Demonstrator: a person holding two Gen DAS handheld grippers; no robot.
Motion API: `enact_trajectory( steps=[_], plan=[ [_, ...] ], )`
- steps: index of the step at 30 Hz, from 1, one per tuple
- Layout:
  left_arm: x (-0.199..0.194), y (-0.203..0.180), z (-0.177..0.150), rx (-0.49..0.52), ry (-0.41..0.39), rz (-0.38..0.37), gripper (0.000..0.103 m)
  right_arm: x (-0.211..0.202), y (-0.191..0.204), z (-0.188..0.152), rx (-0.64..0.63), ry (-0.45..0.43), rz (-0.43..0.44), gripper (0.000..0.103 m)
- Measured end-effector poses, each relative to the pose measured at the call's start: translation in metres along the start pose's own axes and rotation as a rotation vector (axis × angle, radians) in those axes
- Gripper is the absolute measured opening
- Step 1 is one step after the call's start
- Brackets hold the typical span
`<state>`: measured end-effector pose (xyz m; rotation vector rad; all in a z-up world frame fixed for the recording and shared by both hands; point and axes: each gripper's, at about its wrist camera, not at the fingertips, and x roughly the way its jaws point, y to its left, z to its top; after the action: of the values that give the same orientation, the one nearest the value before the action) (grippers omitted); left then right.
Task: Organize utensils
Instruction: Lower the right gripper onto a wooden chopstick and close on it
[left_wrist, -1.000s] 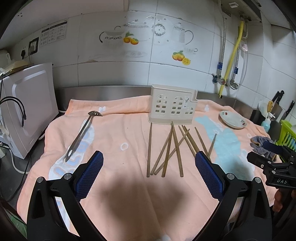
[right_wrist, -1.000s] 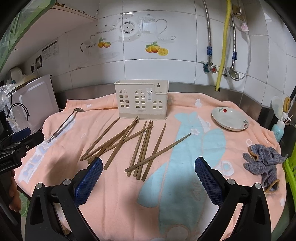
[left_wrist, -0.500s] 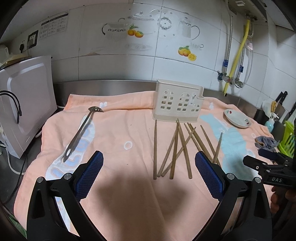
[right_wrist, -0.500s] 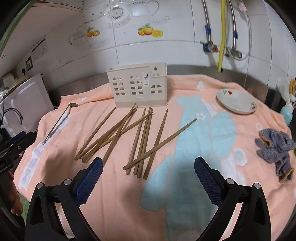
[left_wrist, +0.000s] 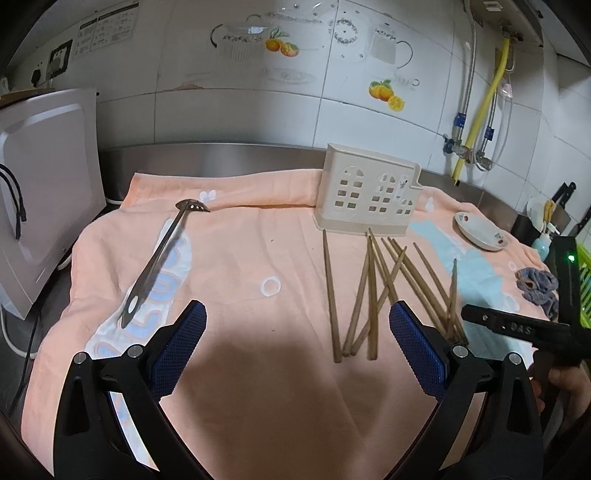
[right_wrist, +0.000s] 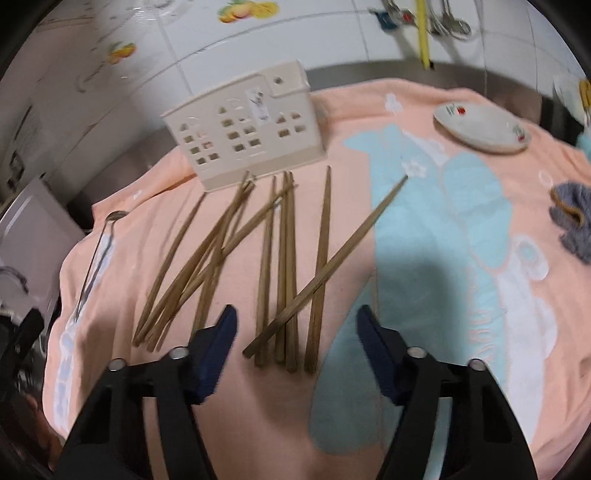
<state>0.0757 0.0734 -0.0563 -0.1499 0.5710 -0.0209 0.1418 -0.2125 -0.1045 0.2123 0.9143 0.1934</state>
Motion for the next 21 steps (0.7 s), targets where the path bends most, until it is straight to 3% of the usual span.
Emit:
enact_trajectory(
  steps=[6, 19, 21],
  plan=[
    [0.013, 0.011, 0.000, -0.003, 0.019, -0.016, 0.098, 0.023, -0.005, 0.007, 0.088, 0.032, 0.001, 0.040],
    [0.031, 0.021, 0.000, -0.016, 0.041, -0.037, 0.098, 0.038, -0.011, 0.016, 0.156, 0.051, -0.027, 0.022],
    [0.032, 0.022, -0.001, -0.017, 0.043, -0.038, 0.098, 0.038, -0.012, 0.016, 0.160, 0.053, -0.027, 0.014]
  ],
)
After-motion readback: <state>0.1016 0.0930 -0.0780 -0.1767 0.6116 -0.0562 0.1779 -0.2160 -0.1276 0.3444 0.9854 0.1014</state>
